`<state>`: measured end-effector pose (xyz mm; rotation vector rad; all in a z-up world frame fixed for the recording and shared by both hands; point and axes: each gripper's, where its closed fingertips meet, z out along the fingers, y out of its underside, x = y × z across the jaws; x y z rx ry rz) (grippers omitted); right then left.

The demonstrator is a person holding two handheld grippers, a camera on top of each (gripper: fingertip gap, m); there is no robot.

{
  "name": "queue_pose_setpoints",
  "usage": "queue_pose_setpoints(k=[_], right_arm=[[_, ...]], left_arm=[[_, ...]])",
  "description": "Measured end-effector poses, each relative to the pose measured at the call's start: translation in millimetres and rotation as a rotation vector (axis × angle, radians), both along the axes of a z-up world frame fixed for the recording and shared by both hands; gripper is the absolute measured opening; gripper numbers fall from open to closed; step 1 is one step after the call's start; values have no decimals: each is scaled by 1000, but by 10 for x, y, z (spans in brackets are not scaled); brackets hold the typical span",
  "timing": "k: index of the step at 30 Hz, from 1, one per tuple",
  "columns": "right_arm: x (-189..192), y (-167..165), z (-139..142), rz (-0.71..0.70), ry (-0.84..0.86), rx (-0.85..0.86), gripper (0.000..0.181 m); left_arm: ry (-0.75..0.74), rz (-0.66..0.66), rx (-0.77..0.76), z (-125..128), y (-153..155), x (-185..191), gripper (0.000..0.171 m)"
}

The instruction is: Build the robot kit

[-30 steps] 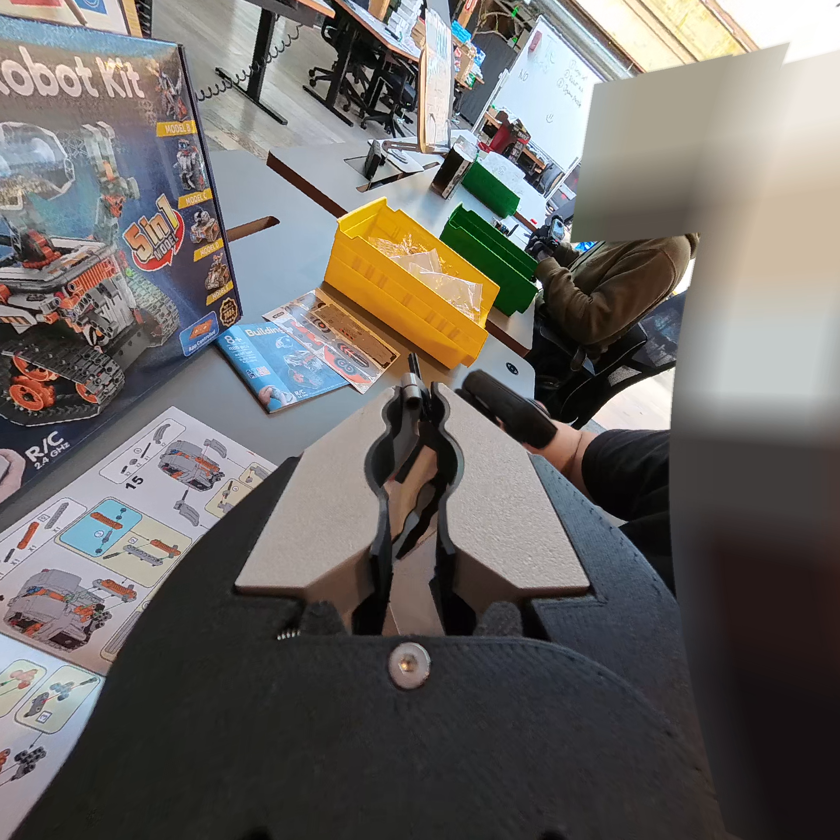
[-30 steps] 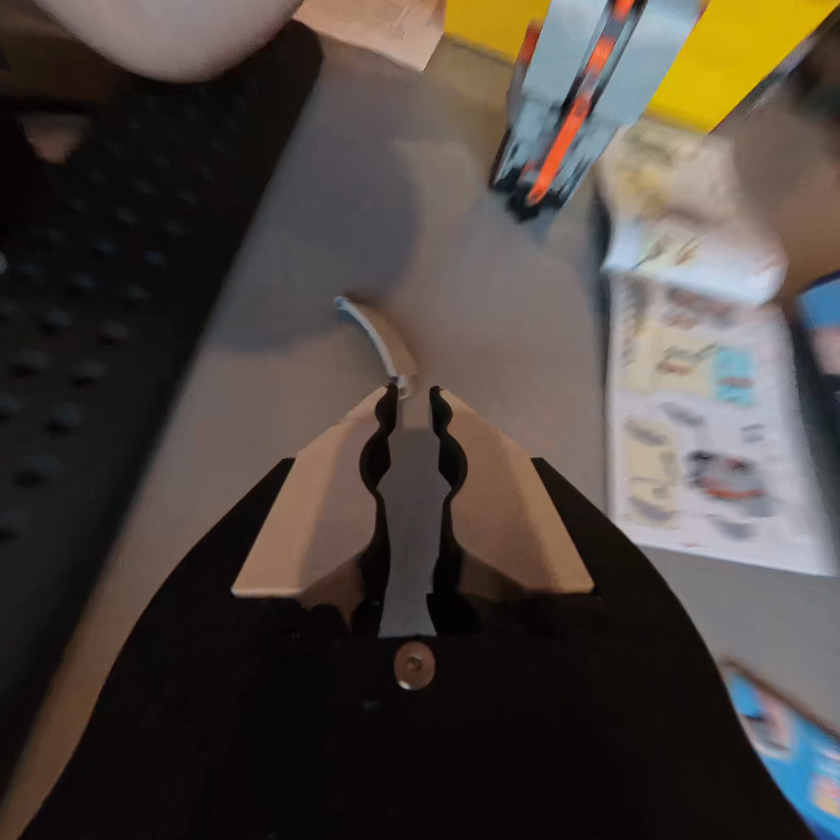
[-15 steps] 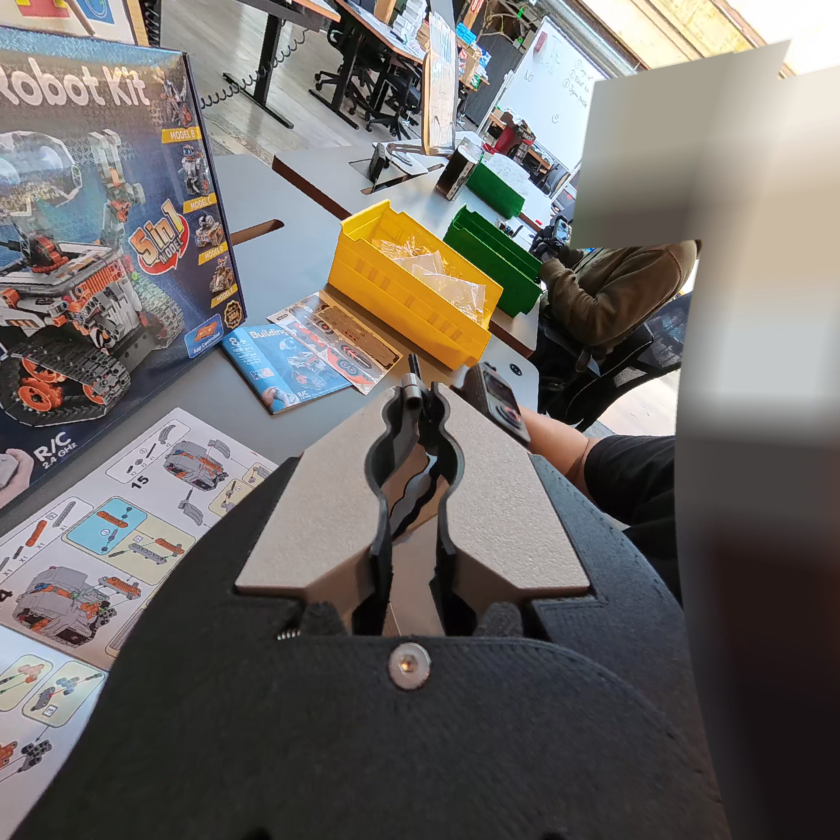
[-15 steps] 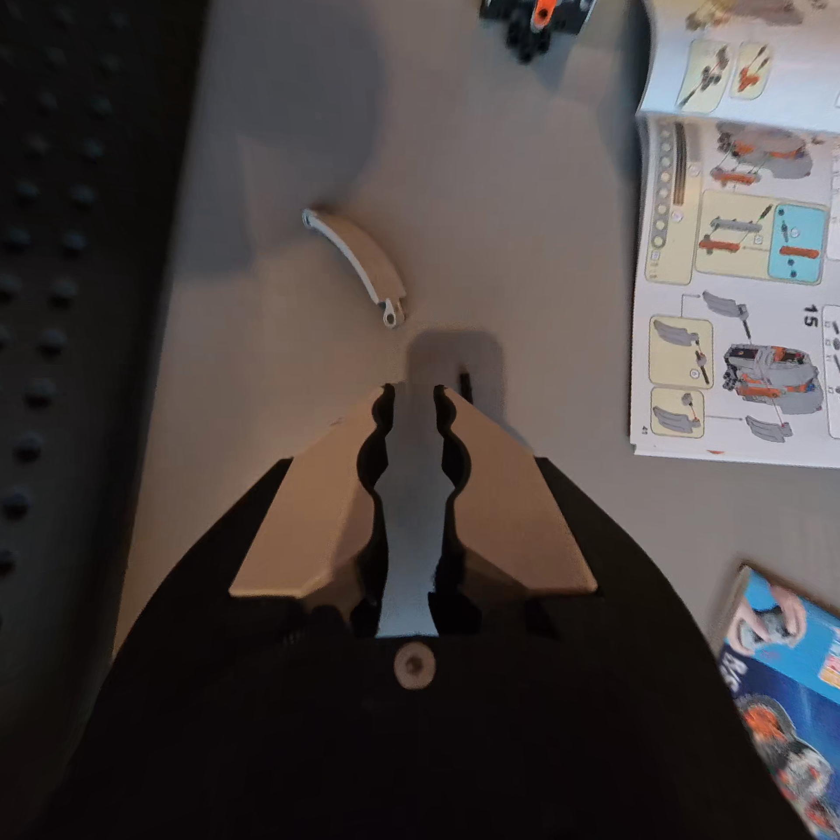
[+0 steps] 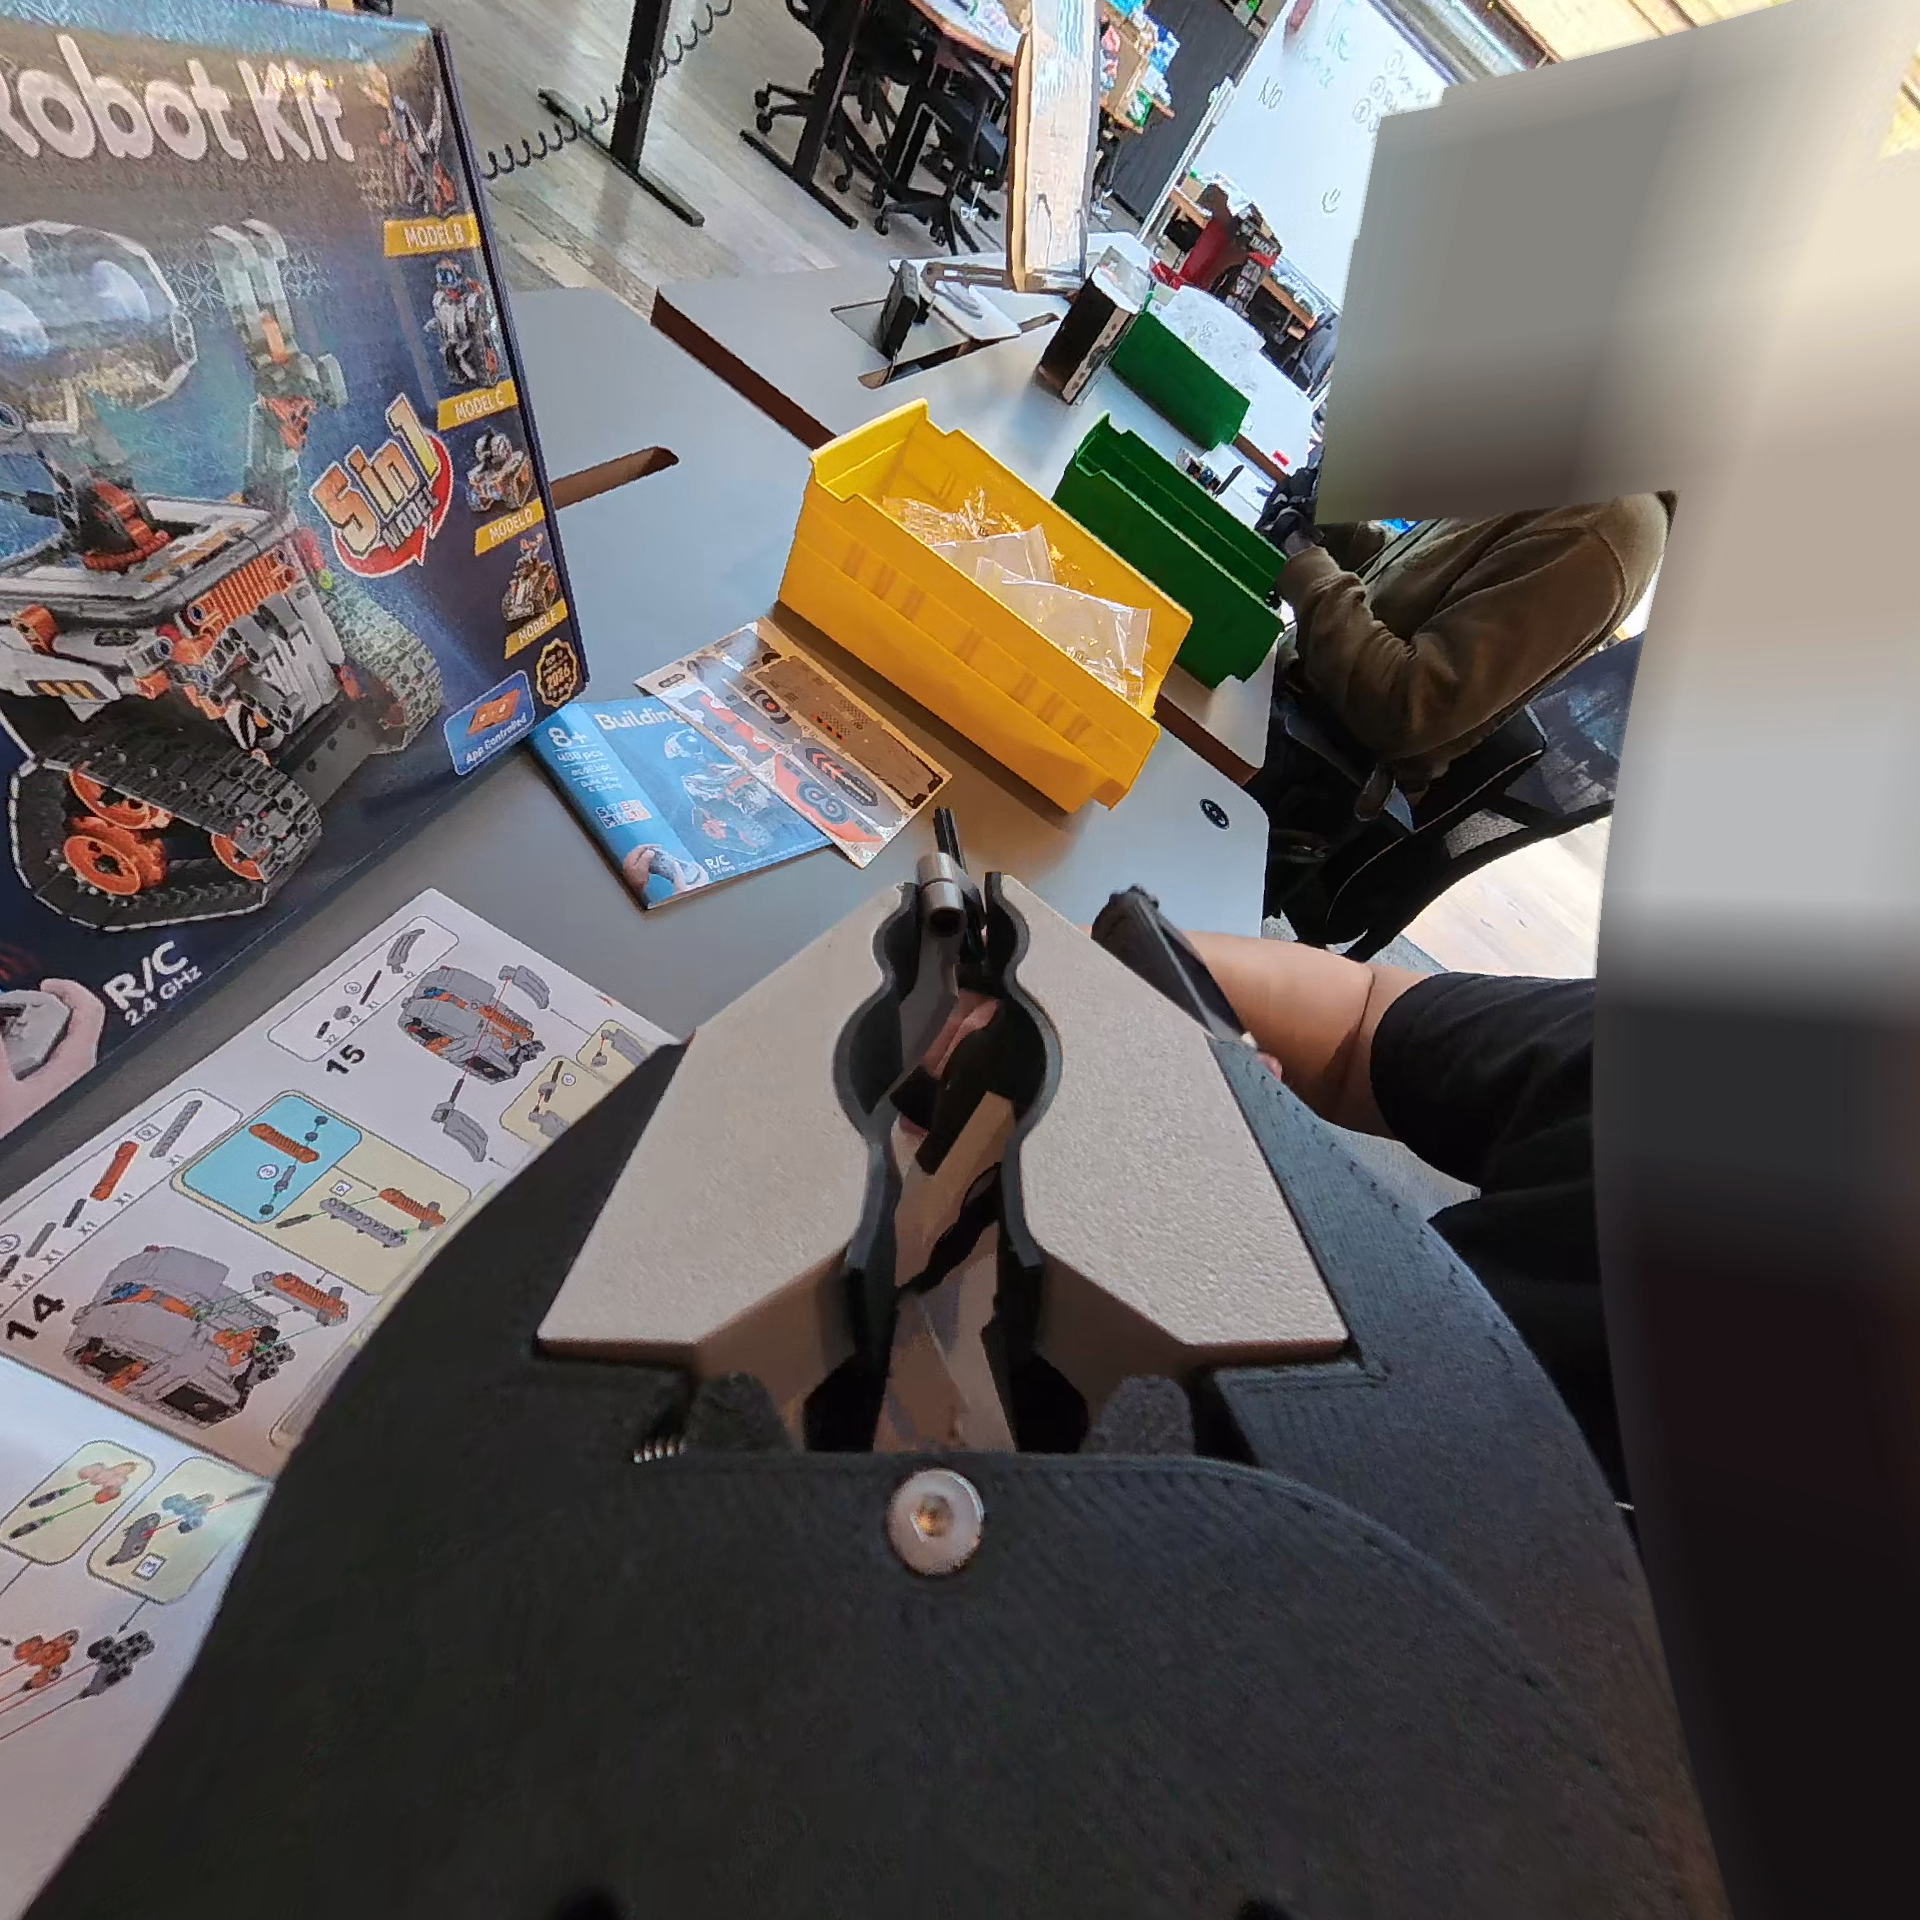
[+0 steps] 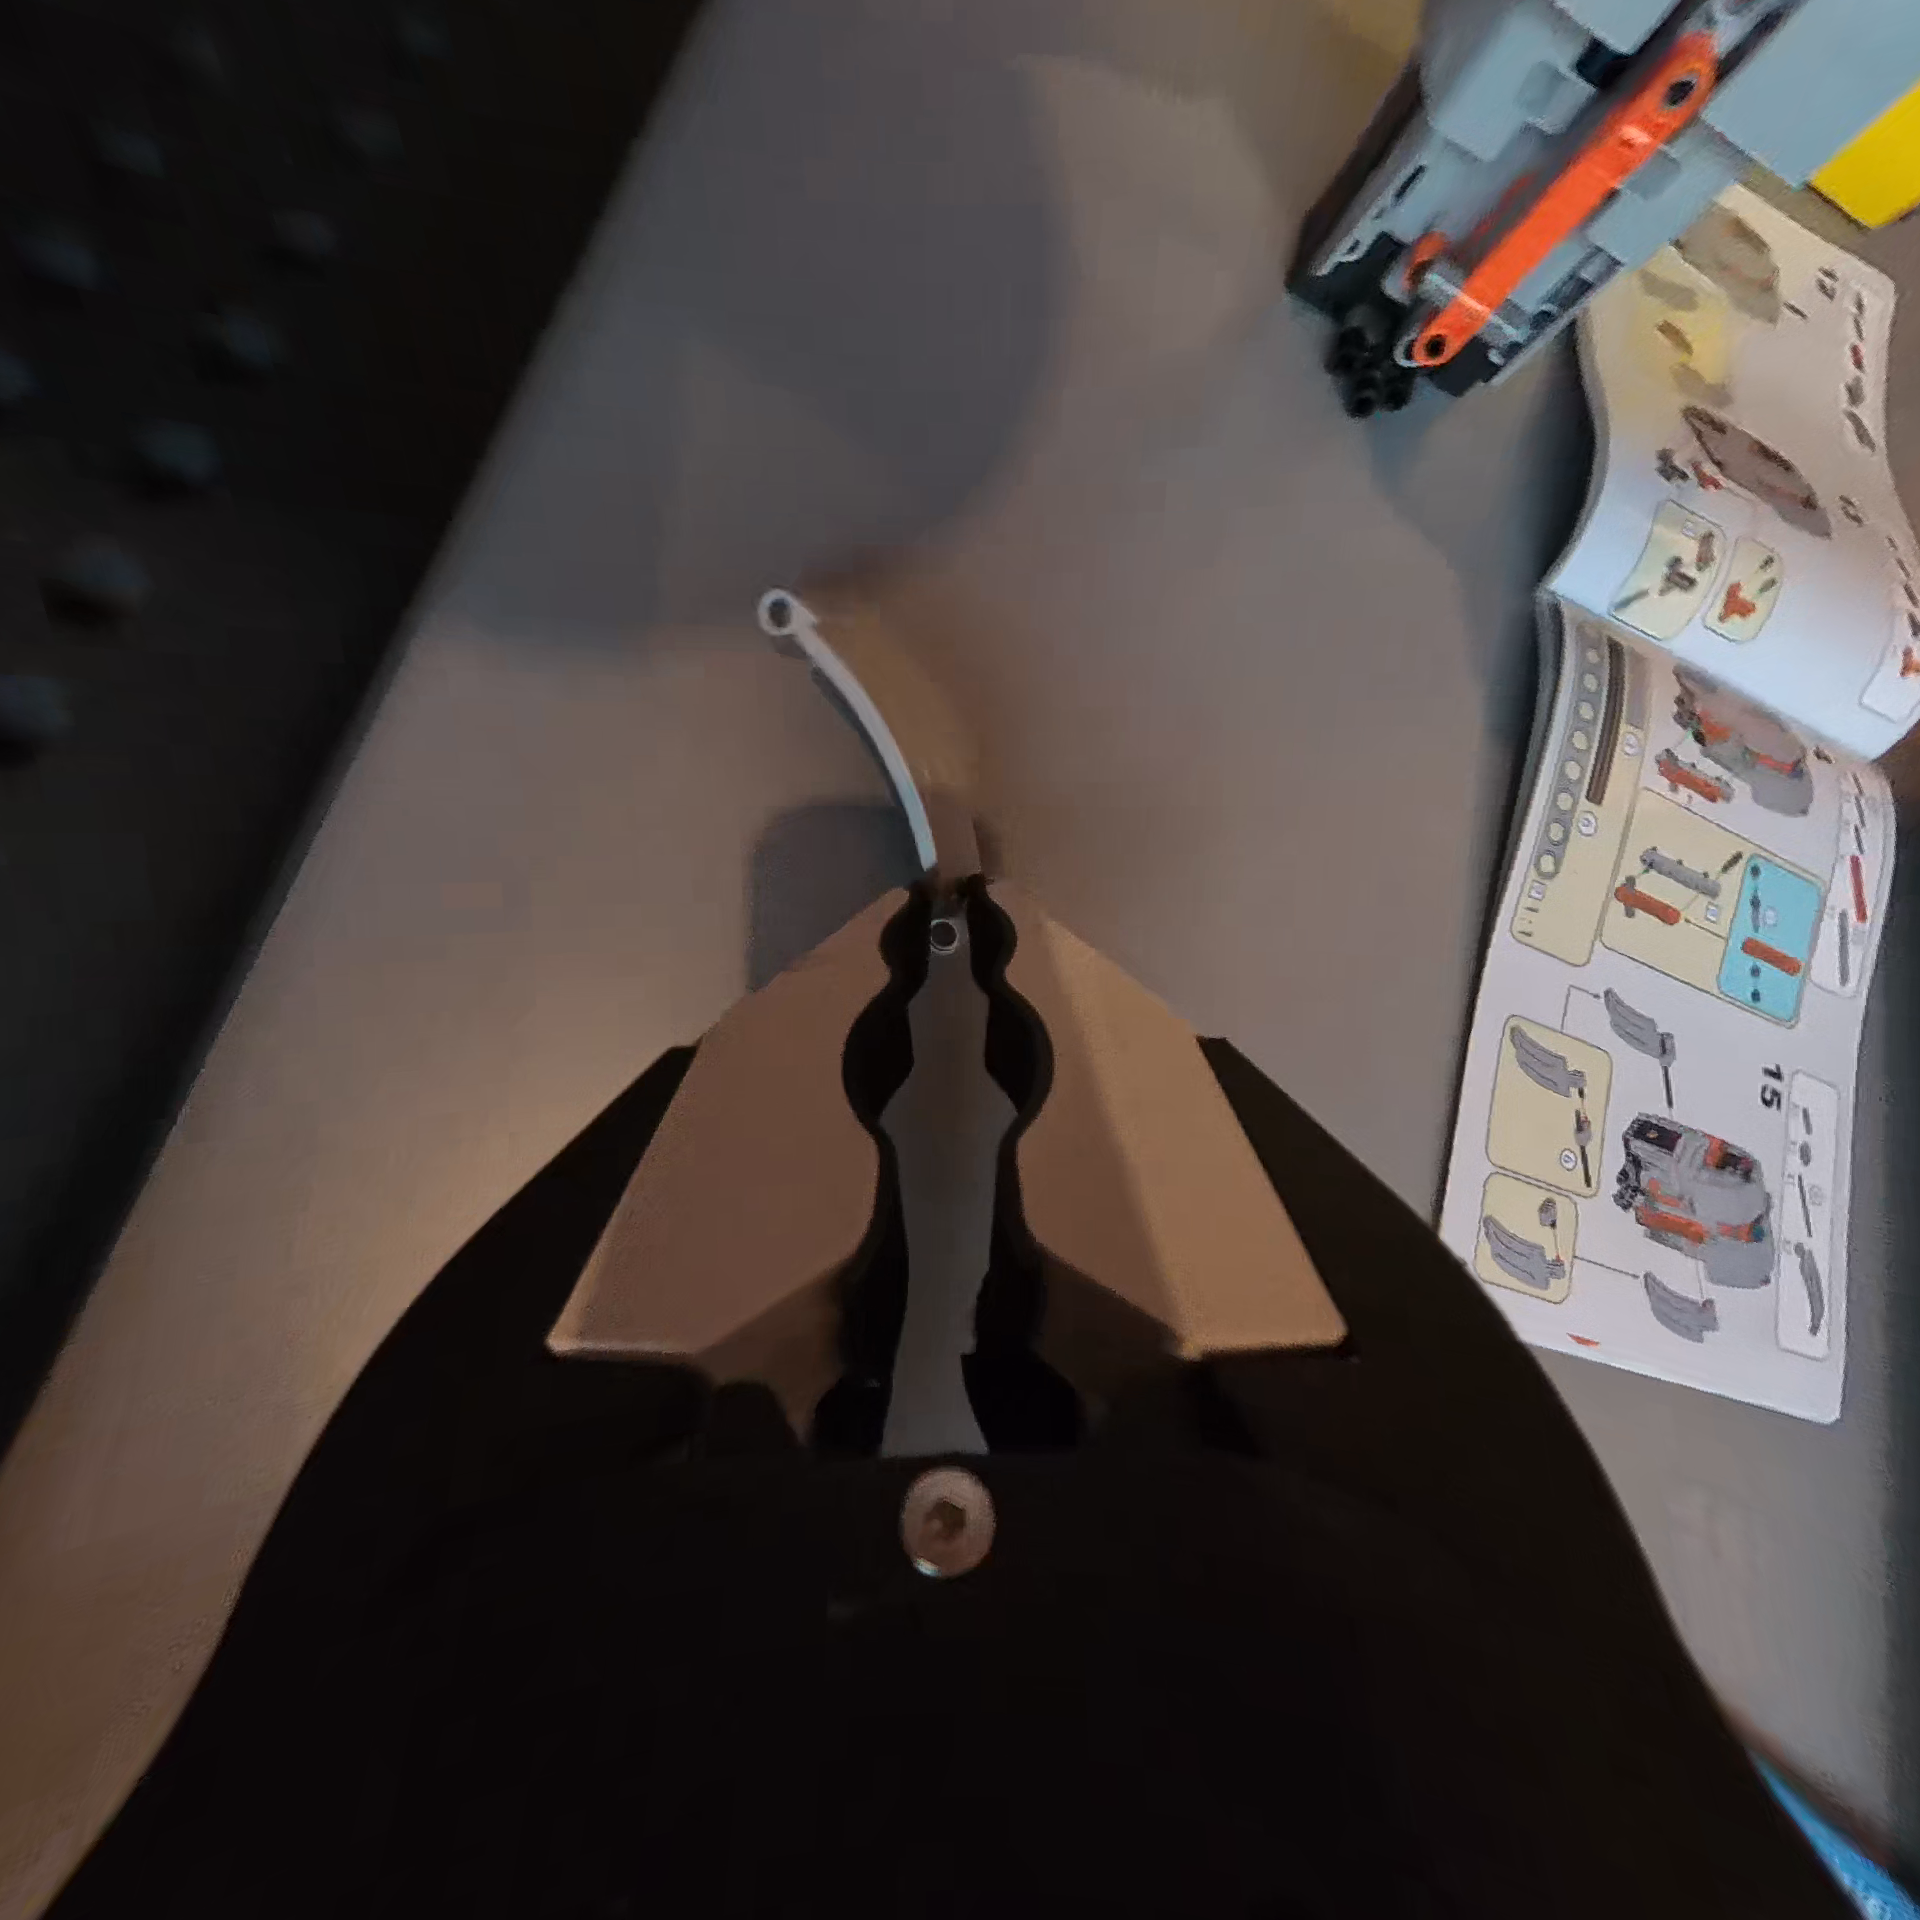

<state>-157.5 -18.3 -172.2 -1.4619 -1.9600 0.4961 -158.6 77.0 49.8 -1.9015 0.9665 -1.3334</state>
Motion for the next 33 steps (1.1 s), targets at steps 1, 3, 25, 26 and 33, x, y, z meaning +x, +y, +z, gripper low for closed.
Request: queue_pose_setpoints(k=[1, 3, 25, 26, 33], right_arm=[[71, -47, 2, 46, -3, -7, 5], [192, -76, 31, 90, 15, -29, 5], [846, 678, 254, -280, 209, -231, 25], [833, 666, 255, -273, 211, -234, 25], [799, 550, 188, -206, 189, -273, 28]], left_arm=[[29, 2, -19, -64, -1, -8, 9], [123, -2, -66, -265, -7, -27, 9], [469, -119, -547, -1627, -179, 370, 9], [449, -116, -557, -1626, -183, 404, 10], [384, -27, -611, -1737, -209, 433, 10]])
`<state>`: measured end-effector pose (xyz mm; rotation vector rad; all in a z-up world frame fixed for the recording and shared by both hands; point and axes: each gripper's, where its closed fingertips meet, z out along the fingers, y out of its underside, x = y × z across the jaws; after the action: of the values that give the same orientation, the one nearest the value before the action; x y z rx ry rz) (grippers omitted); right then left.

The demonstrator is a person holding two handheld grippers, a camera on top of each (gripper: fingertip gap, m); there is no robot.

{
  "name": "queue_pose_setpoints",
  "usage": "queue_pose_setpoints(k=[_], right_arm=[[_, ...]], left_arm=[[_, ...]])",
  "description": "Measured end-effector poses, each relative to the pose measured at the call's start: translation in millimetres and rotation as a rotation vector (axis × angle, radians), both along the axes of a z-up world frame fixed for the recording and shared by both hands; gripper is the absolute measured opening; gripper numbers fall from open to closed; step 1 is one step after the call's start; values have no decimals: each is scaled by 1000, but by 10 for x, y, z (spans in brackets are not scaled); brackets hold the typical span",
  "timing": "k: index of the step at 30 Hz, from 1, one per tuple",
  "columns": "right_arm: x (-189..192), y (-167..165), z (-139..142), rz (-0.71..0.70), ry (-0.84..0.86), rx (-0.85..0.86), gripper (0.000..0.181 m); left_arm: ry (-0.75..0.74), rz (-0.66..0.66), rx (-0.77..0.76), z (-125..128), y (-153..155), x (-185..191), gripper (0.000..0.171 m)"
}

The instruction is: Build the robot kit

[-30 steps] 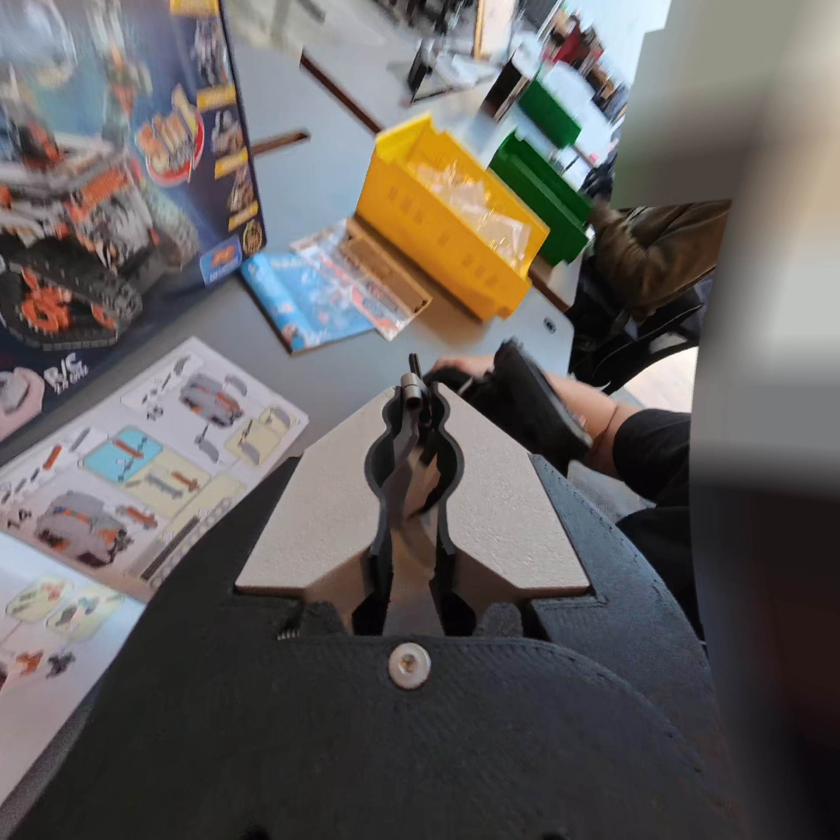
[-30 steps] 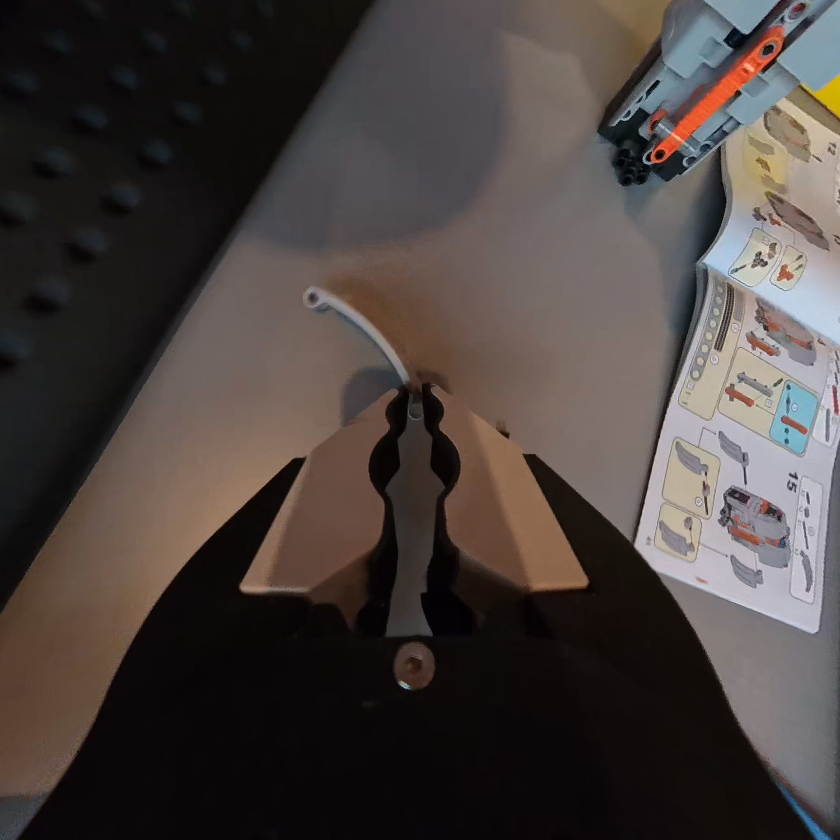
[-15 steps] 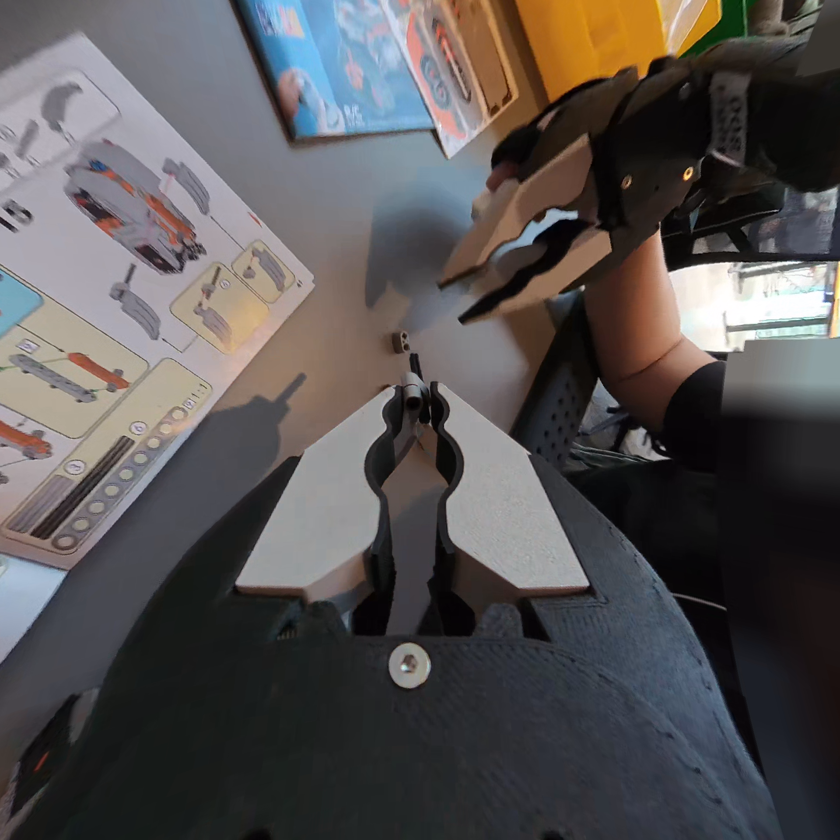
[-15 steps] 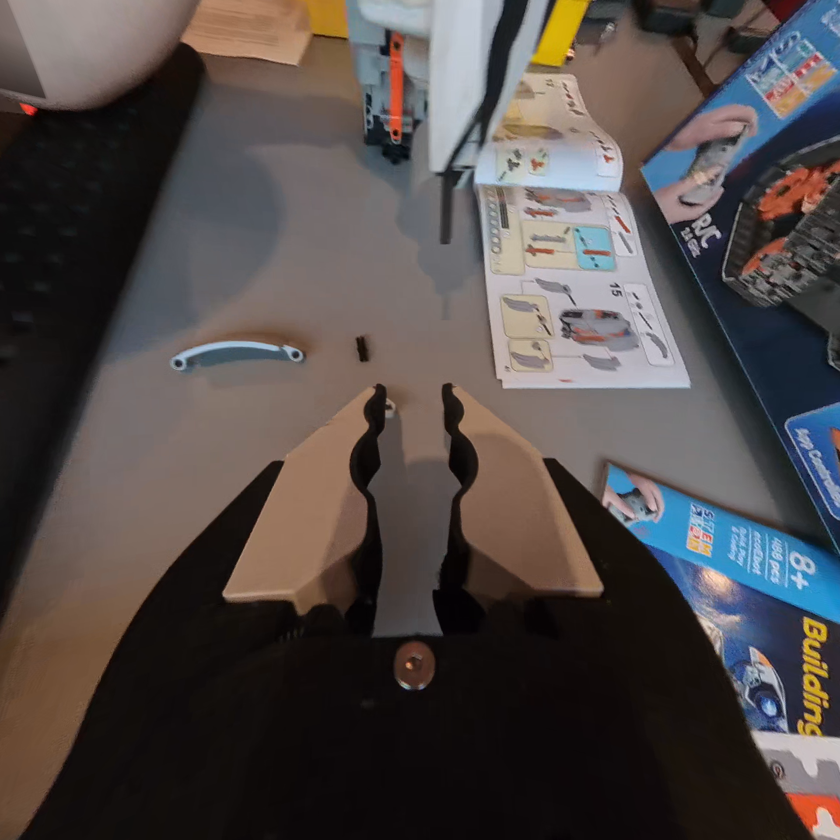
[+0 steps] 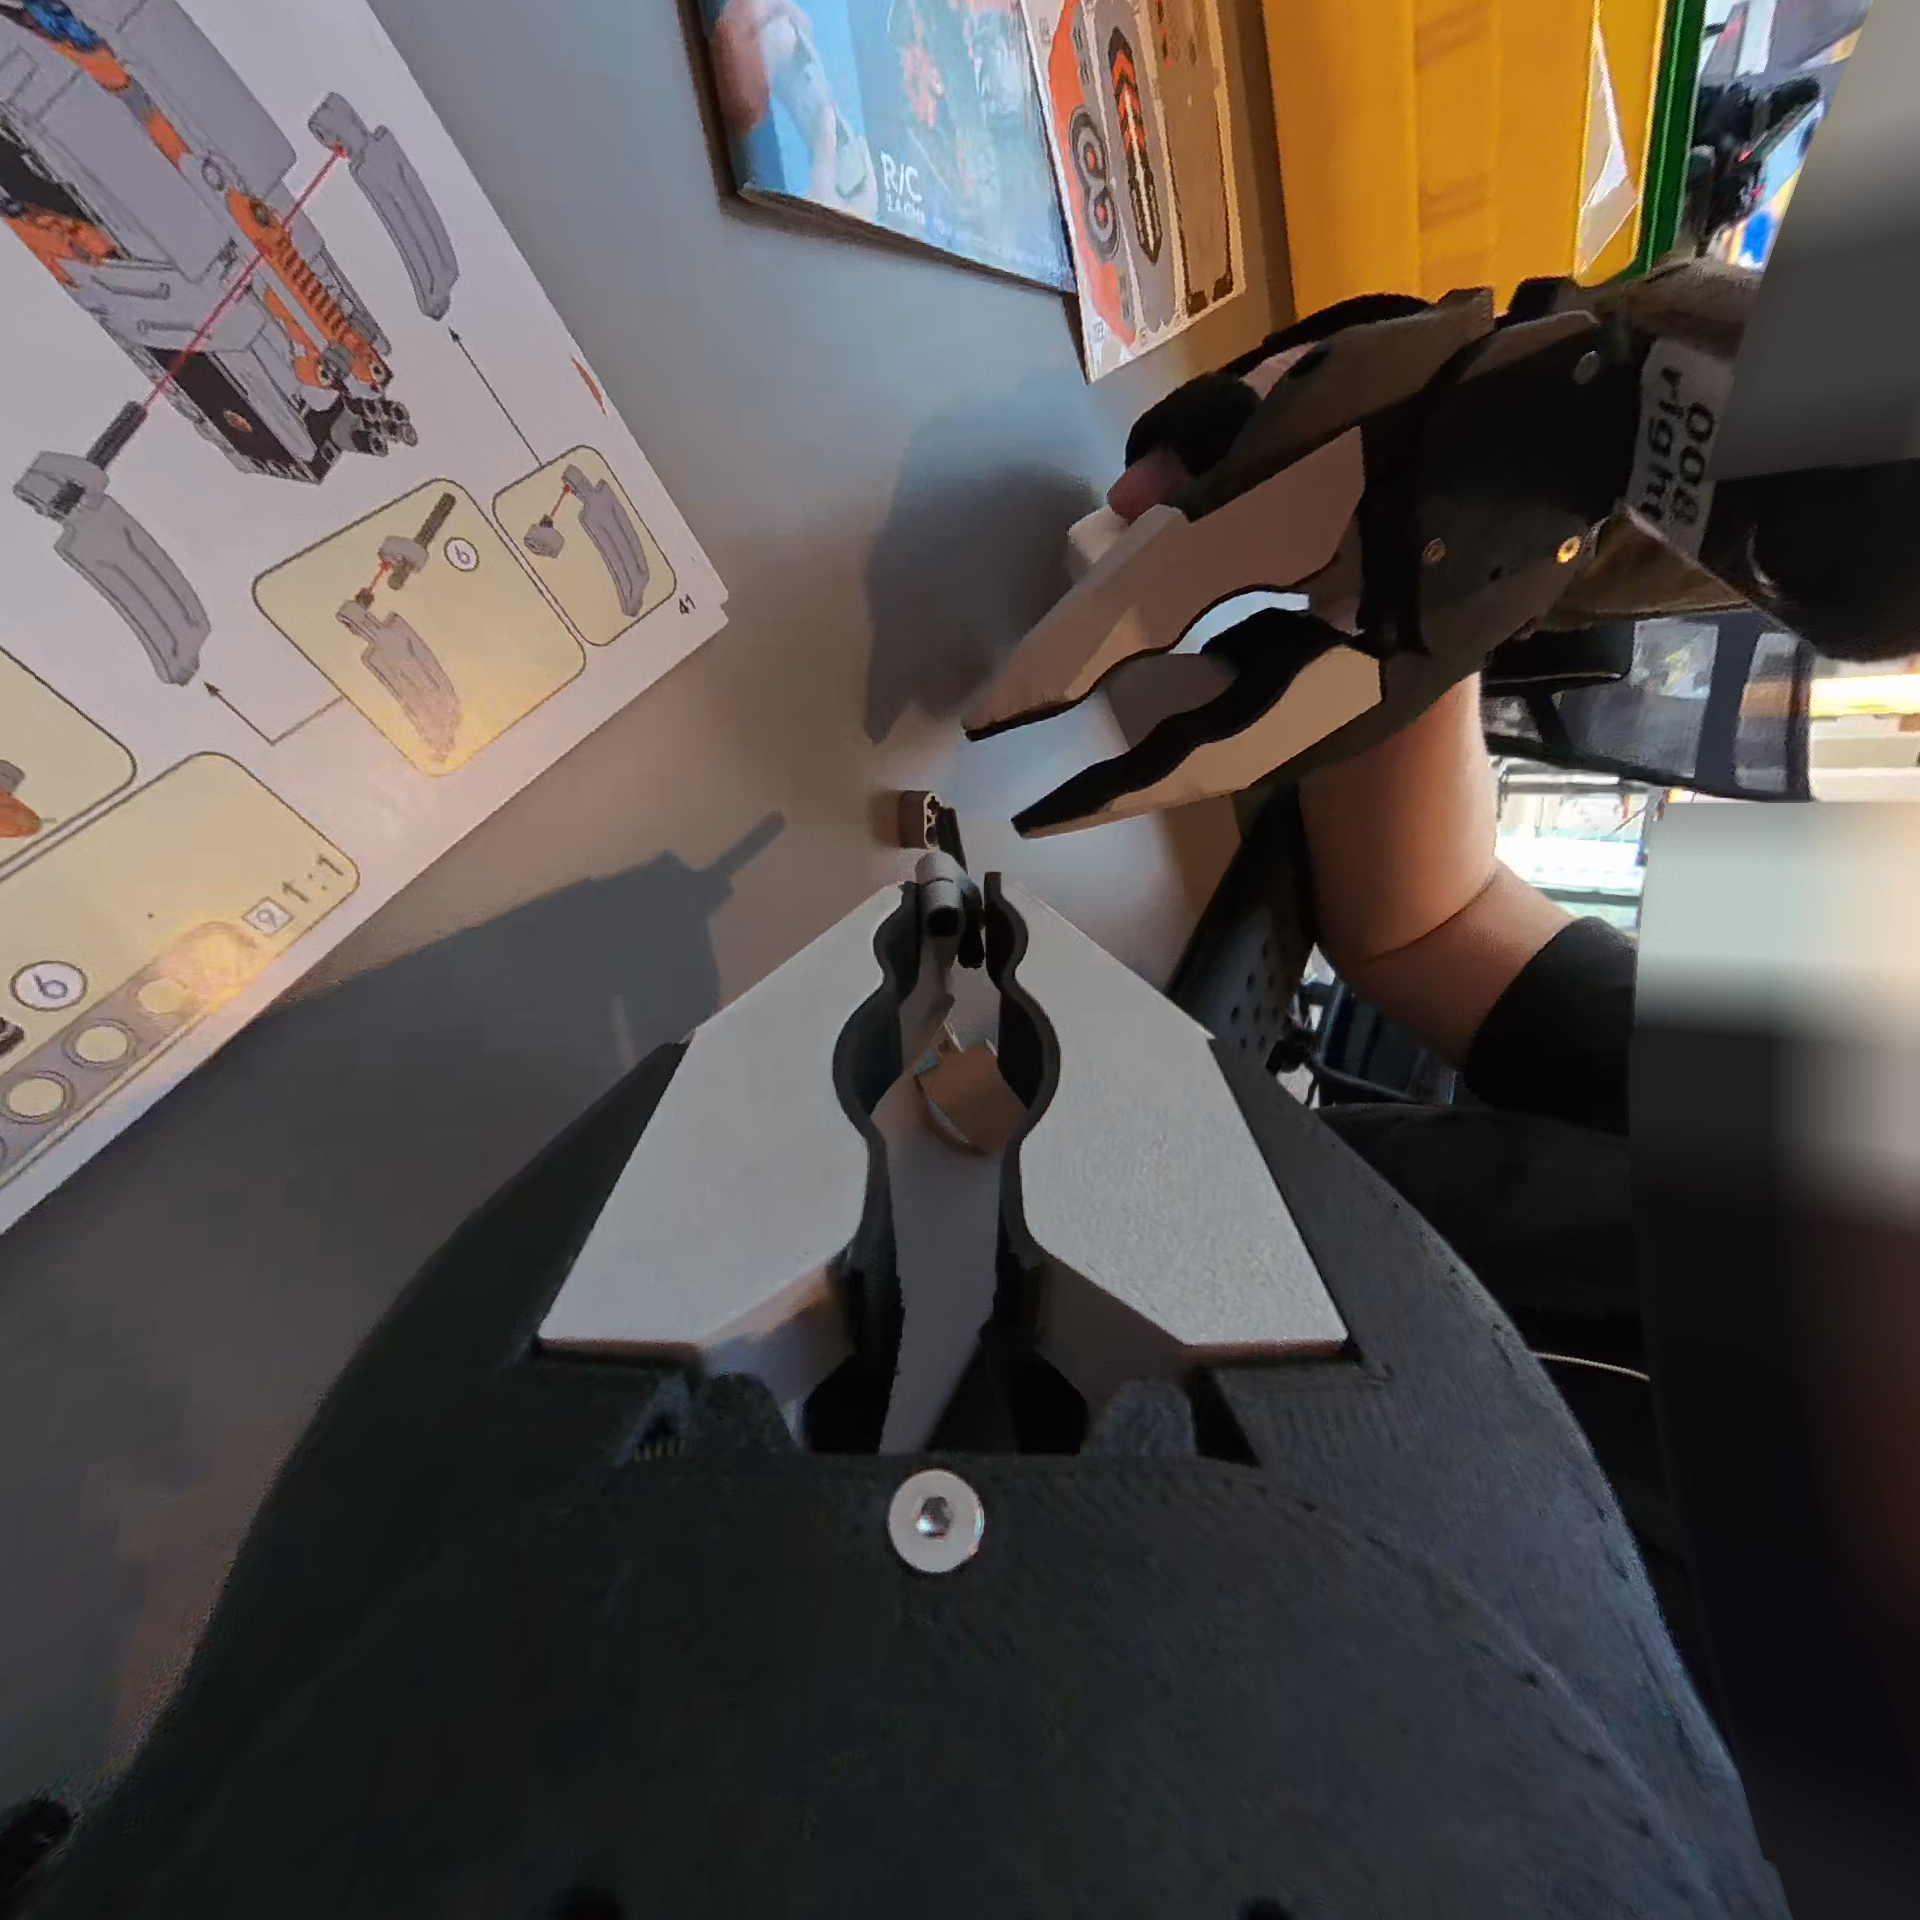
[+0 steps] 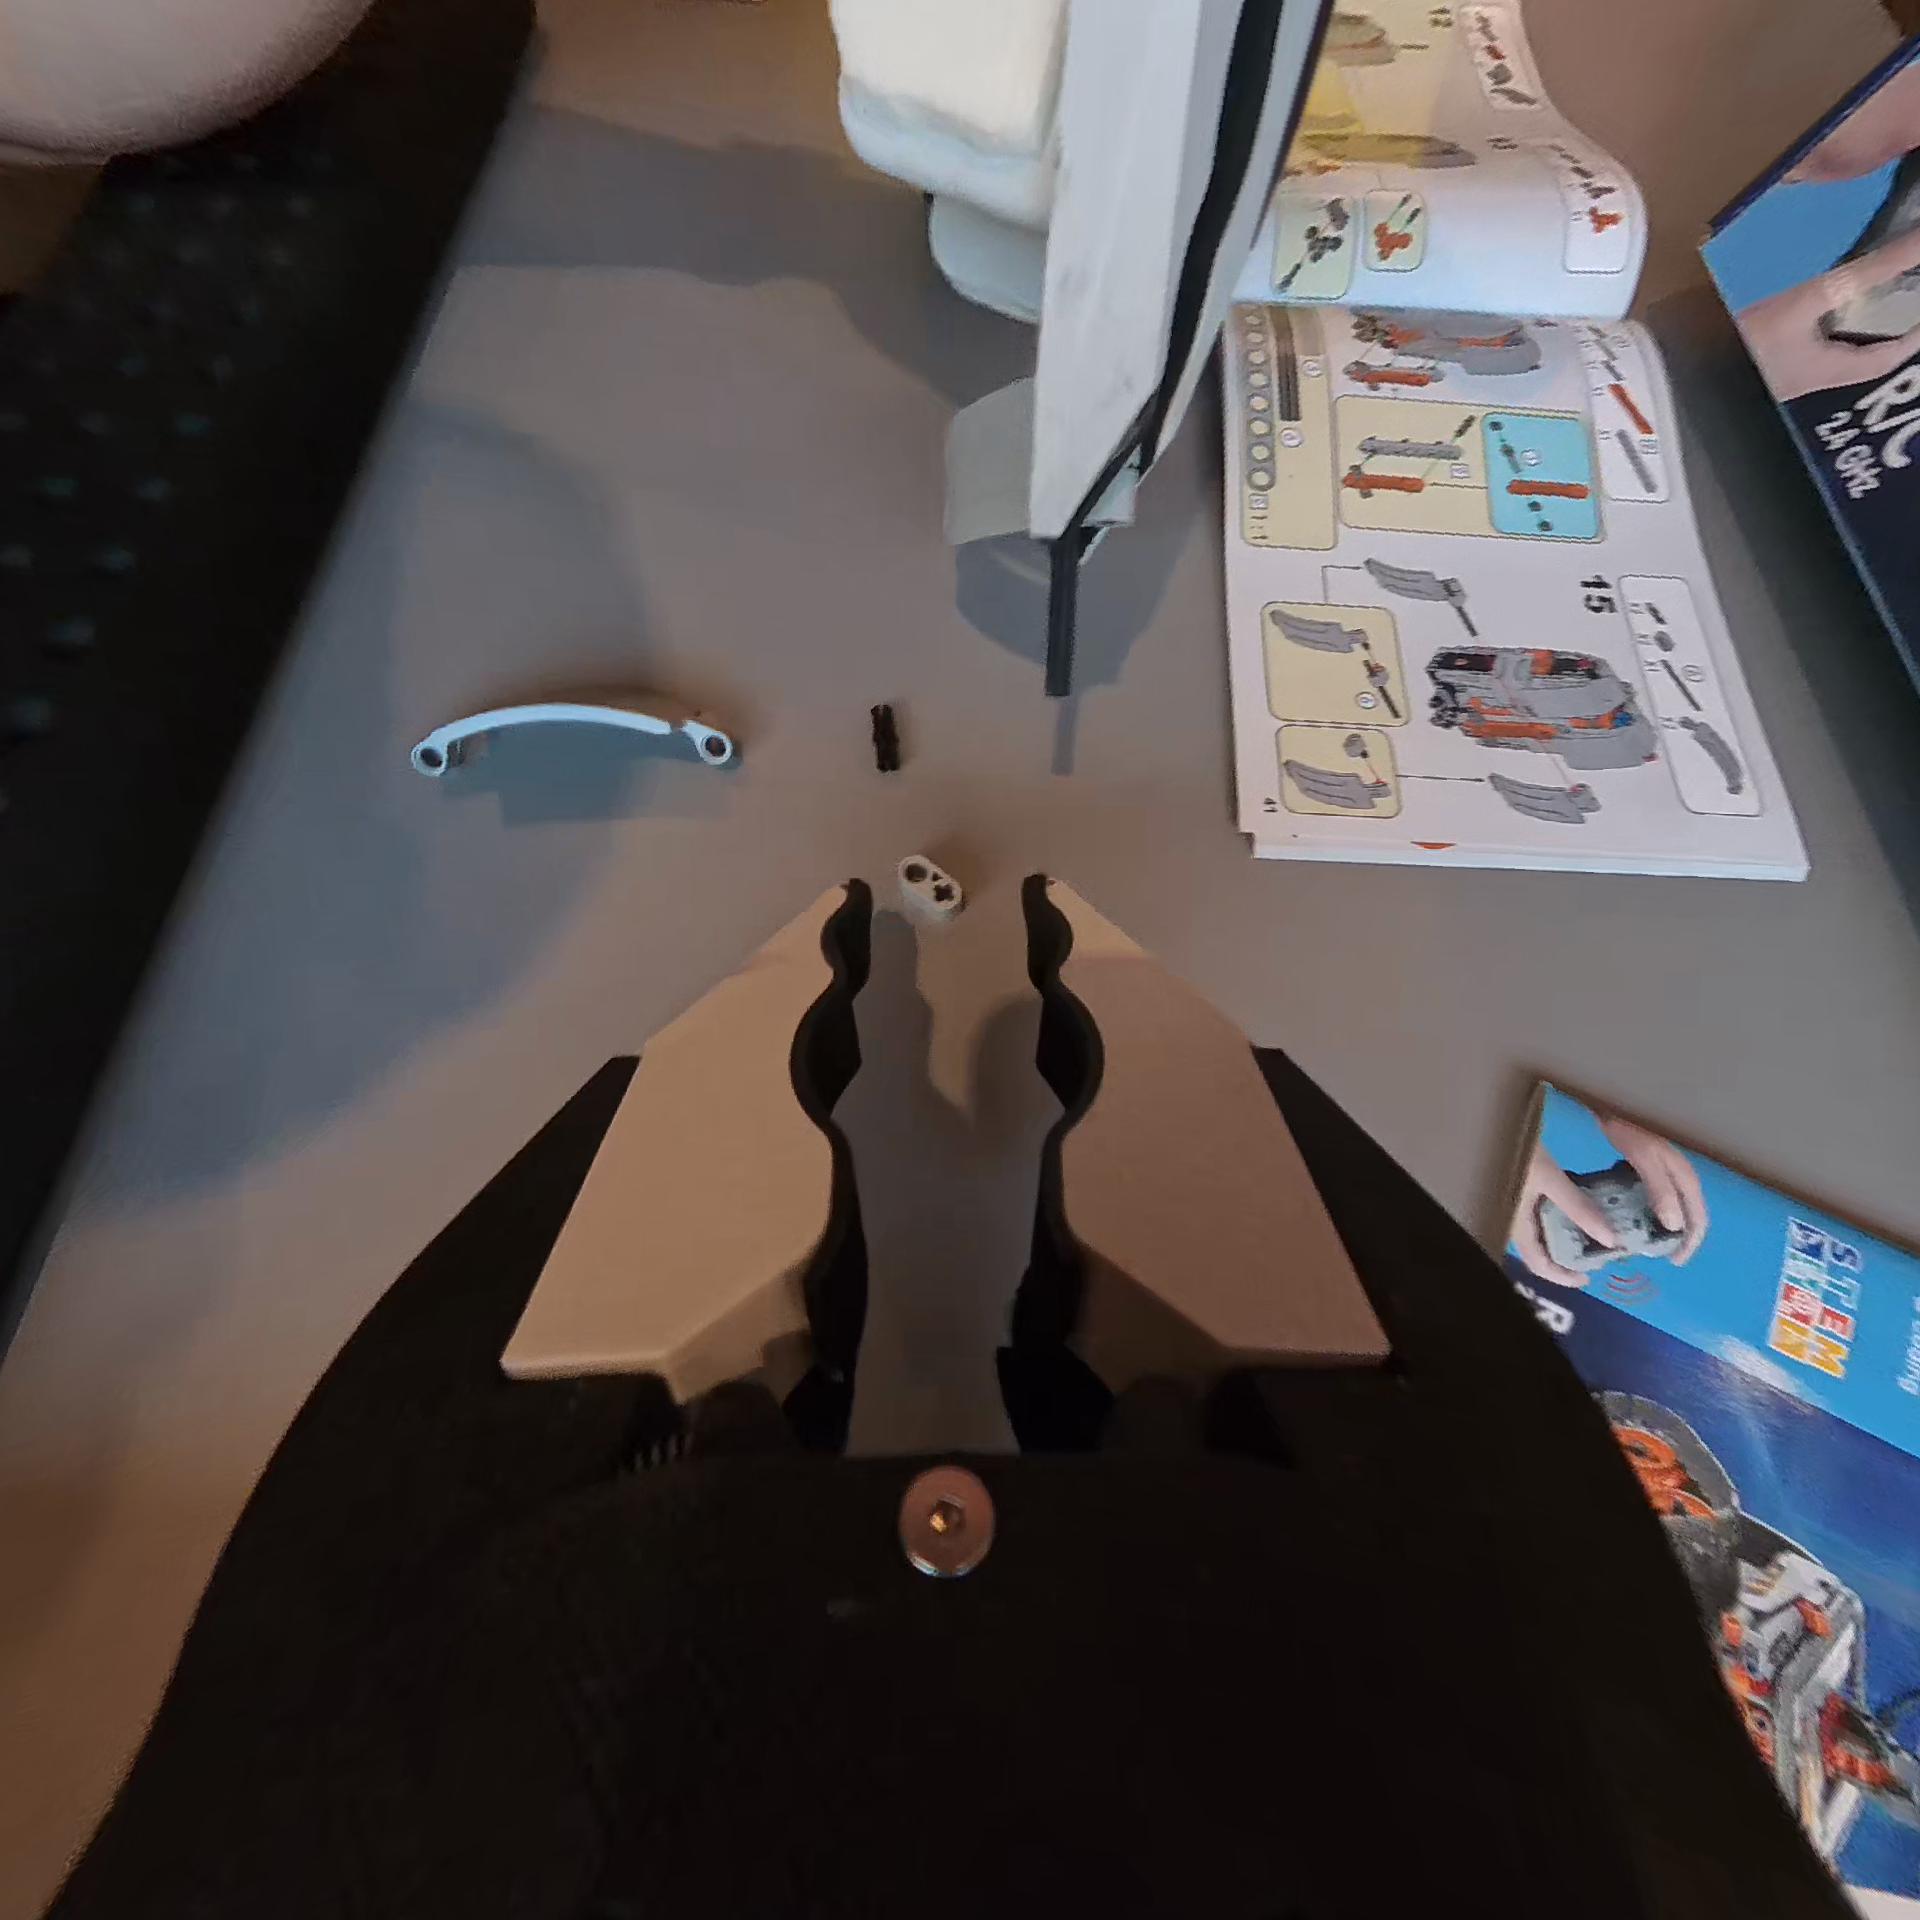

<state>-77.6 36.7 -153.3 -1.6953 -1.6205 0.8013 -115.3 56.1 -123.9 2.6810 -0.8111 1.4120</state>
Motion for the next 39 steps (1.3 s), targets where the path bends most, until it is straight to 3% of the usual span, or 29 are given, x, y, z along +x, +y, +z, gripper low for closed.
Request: queue_pose_setpoints(k=[5, 11, 15, 21, 31, 39], right_arm=[[5, -26, -84, 21, -4, -48, 33], [-36, -79, -170, 58, -34, -41, 32], [-68, -56, -206, 57, -43, -35, 31], [-86, -44, -220, 58, -52, -25, 30], [-108, -53, -223, 66, -55, -3, 24], [-128, -63, -222, 71, -58, 5, 23]], left_arm=[[-43, 94, -26, -76, 29, -73, 10], [-115, 118, -126, -194, -17, -68, 11], [-66, 136, -123, -324, 36, -147, 13], [-87, 110, -78, -263, 27, -72, 11], [-39, 87, -146, -450, -26, -77, 11], [87, 101, 52, -374, 73, -195, 38]])
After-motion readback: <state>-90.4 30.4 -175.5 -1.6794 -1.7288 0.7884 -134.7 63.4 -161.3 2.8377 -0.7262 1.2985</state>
